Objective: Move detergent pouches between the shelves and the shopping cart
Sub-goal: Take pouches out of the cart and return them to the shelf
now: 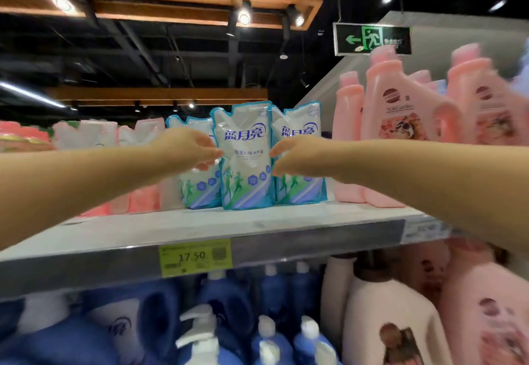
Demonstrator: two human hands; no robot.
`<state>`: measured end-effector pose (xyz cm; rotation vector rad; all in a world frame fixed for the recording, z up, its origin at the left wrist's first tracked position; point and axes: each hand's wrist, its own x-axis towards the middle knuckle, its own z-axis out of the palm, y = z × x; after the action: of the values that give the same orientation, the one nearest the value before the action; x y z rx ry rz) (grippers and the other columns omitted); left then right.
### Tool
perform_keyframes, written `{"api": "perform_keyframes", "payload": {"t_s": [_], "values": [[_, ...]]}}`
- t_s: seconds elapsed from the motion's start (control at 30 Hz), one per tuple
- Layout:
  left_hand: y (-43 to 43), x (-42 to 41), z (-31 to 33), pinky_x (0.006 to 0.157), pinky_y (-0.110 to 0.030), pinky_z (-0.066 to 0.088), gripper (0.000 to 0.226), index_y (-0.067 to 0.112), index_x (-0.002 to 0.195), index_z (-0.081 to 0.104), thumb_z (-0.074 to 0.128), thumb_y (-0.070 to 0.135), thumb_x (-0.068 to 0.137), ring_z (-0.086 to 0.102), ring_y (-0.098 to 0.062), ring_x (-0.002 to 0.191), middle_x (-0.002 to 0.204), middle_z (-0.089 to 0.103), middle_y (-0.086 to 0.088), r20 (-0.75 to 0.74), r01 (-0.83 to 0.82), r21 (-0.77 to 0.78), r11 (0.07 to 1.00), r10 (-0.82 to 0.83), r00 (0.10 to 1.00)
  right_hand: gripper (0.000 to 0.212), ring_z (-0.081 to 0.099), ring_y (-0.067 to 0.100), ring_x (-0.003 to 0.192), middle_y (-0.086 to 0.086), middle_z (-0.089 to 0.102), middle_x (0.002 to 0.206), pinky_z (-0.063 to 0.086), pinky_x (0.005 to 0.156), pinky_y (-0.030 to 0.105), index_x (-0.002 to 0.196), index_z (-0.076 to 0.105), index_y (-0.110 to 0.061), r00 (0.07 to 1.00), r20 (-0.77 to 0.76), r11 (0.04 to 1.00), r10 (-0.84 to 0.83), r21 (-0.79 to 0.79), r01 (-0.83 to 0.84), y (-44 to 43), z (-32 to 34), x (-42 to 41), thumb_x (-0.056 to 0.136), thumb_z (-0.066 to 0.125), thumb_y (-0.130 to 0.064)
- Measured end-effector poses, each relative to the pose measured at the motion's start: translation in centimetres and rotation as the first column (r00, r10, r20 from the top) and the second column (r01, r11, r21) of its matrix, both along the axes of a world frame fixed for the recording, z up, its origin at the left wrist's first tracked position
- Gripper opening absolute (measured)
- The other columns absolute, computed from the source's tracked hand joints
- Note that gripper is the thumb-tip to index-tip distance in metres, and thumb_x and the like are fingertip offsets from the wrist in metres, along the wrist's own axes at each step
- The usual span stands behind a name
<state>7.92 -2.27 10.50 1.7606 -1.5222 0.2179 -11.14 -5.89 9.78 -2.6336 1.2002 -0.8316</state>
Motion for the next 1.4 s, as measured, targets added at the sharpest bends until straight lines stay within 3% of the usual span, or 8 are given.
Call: {"api": "perform_keyframes", "payload": {"t_s": [0.13,0.3,0.37,0.5,0.73,1.0,1.2,1.4], "values": [[6.1,-2.9,0.0,0.060,-0.020,0.042,0.018,0.017,0.093,0.065,0.056,0.032,0.091,0.064,-0.007,0.075,0.086,0.068,0.003,0.050,0.128,-0.069,0.989,-0.125,0.991,0.033,0.055,0.017,0.094,-0.006,0.053,0.079,0.044,0.070,0.022,0.122,0.059,-0.015,0.994,0.107,1.000,-0.022,0.004,0.022,6.4,-0.8,-2.7,0.090,0.054,-0.014],[14.7,-5.4,-3.6,0.064,-0.022,0.045,0.012,0.022,0.082,0.061,0.058,0.031,0.089,0.066,-0.013,0.080,0.091,0.070,-0.003,0.034,0.249,-0.089,0.964,-0.247,0.968,0.032,0.060,0.018,0.104,-0.001,0.060,0.102,0.043,0.076,0.020,0.120,0.062,-0.018,0.986,0.148,0.997,-0.071,-0.026,0.075,15.1,-3.1,-4.8,0.089,0.056,-0.016],[17.9,-6.5,-4.9,0.058,-0.021,0.044,0.014,0.026,0.075,0.059,0.060,0.031,0.088,0.067,-0.014,0.080,0.089,0.071,-0.003,0.041,0.261,-0.105,0.959,-0.258,0.965,0.035,0.055,0.011,0.090,-0.006,0.055,0.100,0.040,0.064,0.014,0.123,0.060,-0.022,0.988,0.137,0.996,-0.066,-0.057,0.074,18.3,-3.8,-5.3,0.089,0.057,-0.018],[23.6,-9.5,-5.9,0.084,-0.036,0.051,0.014,0.032,0.073,0.059,0.060,0.033,0.086,0.066,-0.018,0.085,0.084,0.069,0.003,0.026,0.364,-0.122,0.923,-0.363,0.931,0.032,0.050,0.008,0.074,-0.007,0.061,0.100,0.036,0.058,0.013,0.118,0.060,-0.026,0.985,0.141,0.975,-0.096,-0.186,0.122,25.0,-4.5,-8.9,0.087,0.054,-0.019],[32.1,-20.5,-9.6,0.063,-0.004,0.039,0.003,0.032,0.088,0.060,0.058,0.033,0.087,0.056,0.008,0.068,0.077,0.060,0.020,0.091,0.527,-0.268,0.807,-0.523,0.847,0.023,0.055,0.001,0.076,-0.014,0.064,0.084,0.041,0.067,0.013,0.110,0.063,-0.028,0.913,0.371,0.934,-0.169,-0.236,0.269,35.2,-9.7,-20.1,0.090,0.055,-0.022],[37.8,-40.1,-21.6,0.067,0.003,0.036,0.014,0.028,0.096,0.065,0.056,0.036,0.089,0.052,0.022,0.074,0.078,0.058,0.029,-0.056,0.753,-0.154,0.640,-0.767,0.640,0.017,0.055,-0.001,0.075,-0.021,0.057,0.078,0.038,0.069,0.005,0.101,0.065,-0.028,0.651,0.508,0.782,-0.563,0.073,0.619,45.8,-23.5,-38.2,0.088,0.058,-0.019],[40.7,-55.4,-29.9,0.066,0.001,0.033,0.027,0.021,0.099,0.066,0.050,0.035,0.082,0.048,0.009,0.072,0.076,0.056,0.026,-0.202,0.836,-0.094,0.541,-0.832,0.516,0.018,0.052,-0.004,0.075,-0.027,0.055,0.072,0.035,0.067,0.002,0.093,0.063,-0.034,0.412,0.470,0.574,-0.780,0.277,0.771,53.1,-30.2,-51.4,0.086,0.057,-0.019],[39.7,-64.8,-39.9,0.073,-0.017,0.034,0.024,0.017,0.113,0.059,0.059,0.023,0.089,0.055,-0.010,0.081,0.095,0.062,0.007,-0.385,0.846,0.078,0.528,-0.767,0.514,0.041,0.056,0.014,0.106,-0.002,0.060,0.118,0.040,0.091,0.024,0.127,0.052,-0.021,0.152,0.396,0.336,-0.906,0.452,0.827,54.8,-38.7,-59.1,0.087,0.057,-0.016]]}}
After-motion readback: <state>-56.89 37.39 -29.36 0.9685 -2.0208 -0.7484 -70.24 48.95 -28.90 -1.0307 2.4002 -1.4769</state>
